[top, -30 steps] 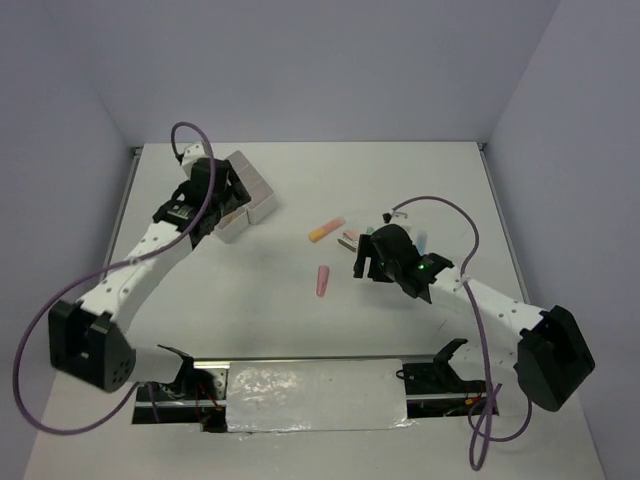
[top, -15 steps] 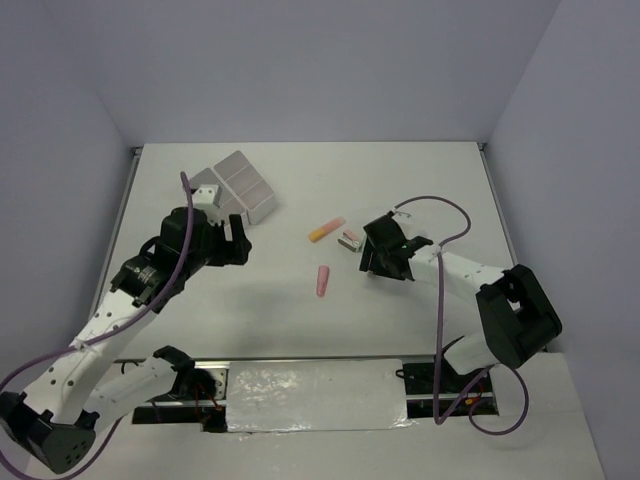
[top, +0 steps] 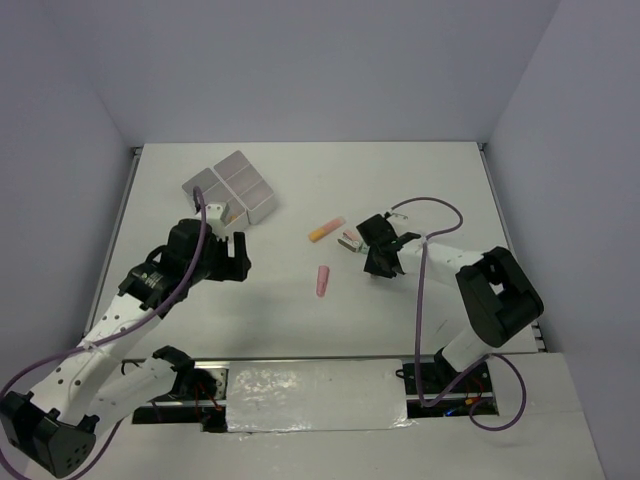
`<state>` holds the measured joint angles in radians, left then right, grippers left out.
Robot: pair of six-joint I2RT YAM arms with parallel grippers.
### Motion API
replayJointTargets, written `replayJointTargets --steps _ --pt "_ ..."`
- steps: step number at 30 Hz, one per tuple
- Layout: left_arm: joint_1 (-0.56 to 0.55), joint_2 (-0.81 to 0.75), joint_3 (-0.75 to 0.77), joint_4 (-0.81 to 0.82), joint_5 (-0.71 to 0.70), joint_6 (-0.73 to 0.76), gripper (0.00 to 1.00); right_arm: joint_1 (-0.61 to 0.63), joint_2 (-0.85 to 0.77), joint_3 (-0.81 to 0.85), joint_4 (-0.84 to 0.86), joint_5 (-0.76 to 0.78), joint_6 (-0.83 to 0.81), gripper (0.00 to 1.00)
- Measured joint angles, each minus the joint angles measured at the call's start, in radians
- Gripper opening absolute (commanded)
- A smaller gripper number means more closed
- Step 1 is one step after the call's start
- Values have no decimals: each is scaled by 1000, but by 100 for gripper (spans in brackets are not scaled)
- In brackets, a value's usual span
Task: Sort the stationery into containers
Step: Pick up the stationery from the center of the board.
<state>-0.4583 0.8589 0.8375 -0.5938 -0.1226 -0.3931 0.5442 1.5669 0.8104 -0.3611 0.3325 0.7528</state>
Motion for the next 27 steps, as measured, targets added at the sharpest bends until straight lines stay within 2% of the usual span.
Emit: replayJointTargets --steps 1,7,12,15,22,27 --pt "0 0 0 2 3 0 88 0 4 0 4 1 -3 28" --pt "1 0 0 3 19 -1 88 3 5 -3 17 -3 -42 17" --pt "2 0 0 18 59 -14 88 10 -44 -60 92 -31 -91 15" --pt "2 -12 -19 69 106 -66 90 41 -145 -127 157 -91 -132 16" --pt "-20 -29 -197 356 277 -362 88 205 -454 -177 275 -191 -248 18" --pt "-87 26 -226 528 335 -533 86 398 -558 -167 324 -209 -334 18"
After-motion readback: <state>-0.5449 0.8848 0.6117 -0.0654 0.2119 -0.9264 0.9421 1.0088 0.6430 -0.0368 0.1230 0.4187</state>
